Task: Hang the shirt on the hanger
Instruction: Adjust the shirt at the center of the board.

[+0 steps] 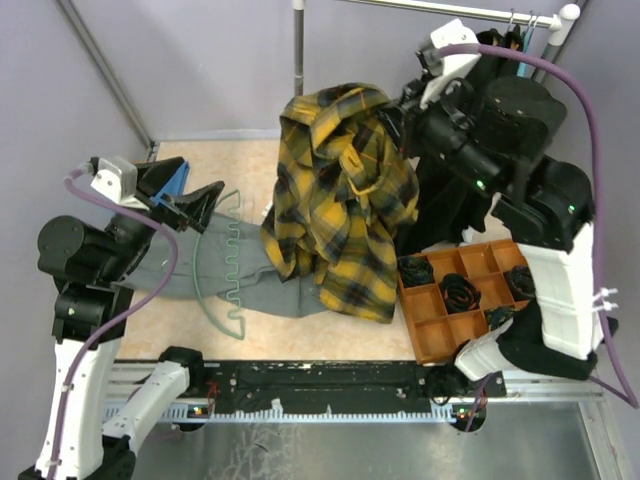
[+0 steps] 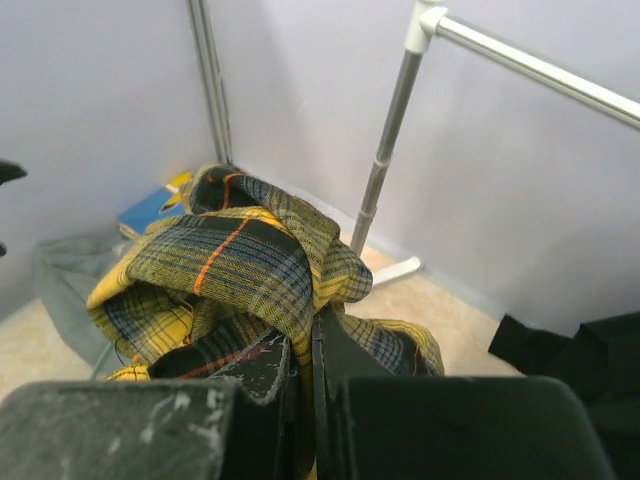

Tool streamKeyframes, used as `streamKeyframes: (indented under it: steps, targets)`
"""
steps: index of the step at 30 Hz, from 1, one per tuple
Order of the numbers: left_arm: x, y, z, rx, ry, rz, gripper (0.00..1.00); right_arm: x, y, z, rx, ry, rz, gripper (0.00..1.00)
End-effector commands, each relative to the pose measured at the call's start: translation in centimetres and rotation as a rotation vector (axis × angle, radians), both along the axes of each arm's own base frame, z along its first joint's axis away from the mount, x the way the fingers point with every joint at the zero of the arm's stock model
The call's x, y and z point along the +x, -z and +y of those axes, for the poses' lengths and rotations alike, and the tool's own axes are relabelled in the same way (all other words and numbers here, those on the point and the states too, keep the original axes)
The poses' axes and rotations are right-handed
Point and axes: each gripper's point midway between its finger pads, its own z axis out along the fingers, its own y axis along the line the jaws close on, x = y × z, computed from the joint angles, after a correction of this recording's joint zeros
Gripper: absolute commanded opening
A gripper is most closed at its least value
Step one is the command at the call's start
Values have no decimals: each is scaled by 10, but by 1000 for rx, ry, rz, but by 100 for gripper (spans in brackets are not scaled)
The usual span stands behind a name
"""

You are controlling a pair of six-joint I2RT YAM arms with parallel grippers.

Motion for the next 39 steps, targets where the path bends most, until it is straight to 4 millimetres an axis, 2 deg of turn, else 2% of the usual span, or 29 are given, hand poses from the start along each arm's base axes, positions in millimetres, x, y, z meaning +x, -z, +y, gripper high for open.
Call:
streamKeyframes:
  steps: [1, 4, 6, 7, 9, 13, 17, 21, 24, 28, 39]
  targets:
    - [2, 6, -18, 38, 110, 30, 96, -11, 46, -1, -57, -16, 140, 0]
    - [13, 27, -22, 46, 119, 114, 99, -5, 108, 10, -137, -13, 282, 0]
    - [18, 46, -31, 71, 172, 184, 99, -3, 146, 19, -168, -22, 353, 0]
    - [19, 56, -36, 74, 205, 223, 99, 0, 173, 26, -196, -30, 393, 0]
    - [18, 74, -47, 71, 269, 283, 99, 3, 200, 34, -215, -39, 435, 0]
    - [11, 94, -62, 70, 311, 309, 99, 4, 230, 47, -203, -84, 496, 0]
    - [0, 118, -95, 104, 362, 346, 93, 6, 236, 51, -151, -102, 542, 0]
    - [-1, 145, -121, 150, 333, 351, 93, 5, 233, 52, -110, -122, 565, 1]
    - [9, 157, -122, 161, 283, 340, 93, 1, 230, 50, -92, -138, 569, 1]
    - [15, 165, -127, 157, 284, 324, 90, -4, 226, 49, -75, -154, 574, 1]
    - [31, 176, -145, 61, 286, 327, 79, -15, 218, 56, -24, -226, 588, 3]
